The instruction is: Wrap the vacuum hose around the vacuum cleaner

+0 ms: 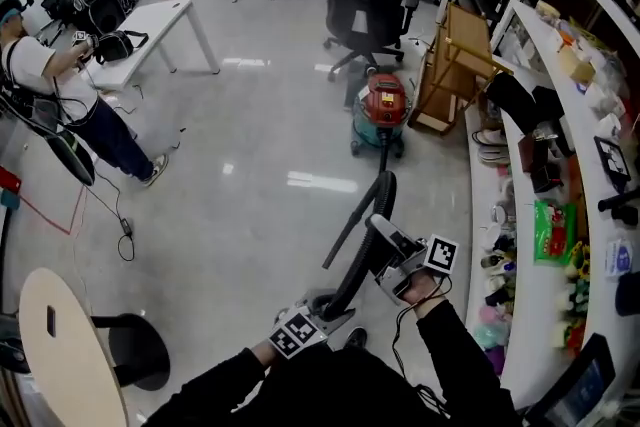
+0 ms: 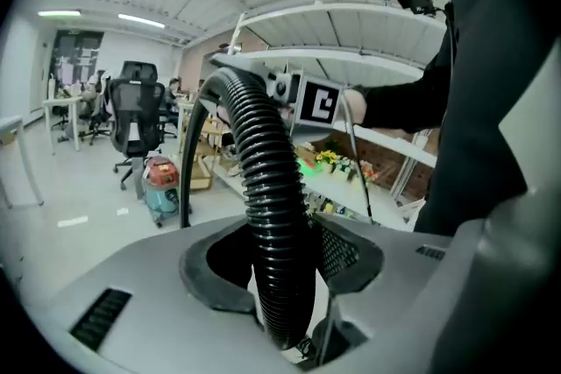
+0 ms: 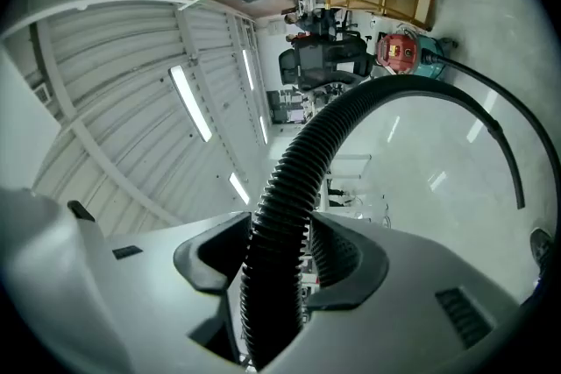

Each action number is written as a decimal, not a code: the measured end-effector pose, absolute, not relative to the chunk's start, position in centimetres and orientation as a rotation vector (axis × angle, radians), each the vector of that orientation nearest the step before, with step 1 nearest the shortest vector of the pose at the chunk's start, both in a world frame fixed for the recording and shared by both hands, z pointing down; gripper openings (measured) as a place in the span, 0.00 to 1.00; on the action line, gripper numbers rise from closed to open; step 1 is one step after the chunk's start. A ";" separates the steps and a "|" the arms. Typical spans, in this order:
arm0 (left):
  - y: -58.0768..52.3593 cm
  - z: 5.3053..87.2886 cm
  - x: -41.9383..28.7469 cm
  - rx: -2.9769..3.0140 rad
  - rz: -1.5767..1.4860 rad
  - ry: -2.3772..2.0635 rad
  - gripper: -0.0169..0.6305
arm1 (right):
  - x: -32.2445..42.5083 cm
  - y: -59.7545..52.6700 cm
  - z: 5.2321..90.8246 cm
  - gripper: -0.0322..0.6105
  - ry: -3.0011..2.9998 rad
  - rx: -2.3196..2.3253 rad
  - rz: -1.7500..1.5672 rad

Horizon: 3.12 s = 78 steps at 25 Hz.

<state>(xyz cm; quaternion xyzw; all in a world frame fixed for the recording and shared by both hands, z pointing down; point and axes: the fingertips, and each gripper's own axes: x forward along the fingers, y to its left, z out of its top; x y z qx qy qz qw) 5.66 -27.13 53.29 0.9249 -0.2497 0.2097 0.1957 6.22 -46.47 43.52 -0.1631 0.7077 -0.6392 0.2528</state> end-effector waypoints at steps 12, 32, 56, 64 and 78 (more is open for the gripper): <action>-39.7 46.8 0.2 2.422 0.295 -0.370 0.32 | 3.7 -45.8 47.2 0.54 2.354 -0.604 -1.571; -58.4 44.2 6.6 2.145 0.248 -0.411 0.37 | -2.7 -43.9 50.6 0.37 3.362 -0.419 -0.827; -67.1 43.9 4.2 1.626 -0.070 -0.271 0.53 | 7.5 -53.0 44.0 0.37 3.053 0.454 -0.984; -67.1 42.3 5.8 1.600 -0.409 -0.105 0.53 | 11.1 -53.0 42.8 0.37 3.008 0.472 -0.950; -58.6 50.0 10.4 2.227 0.288 -0.537 0.54 | 12.5 -68.0 41.9 0.38 2.583 -0.222 -1.231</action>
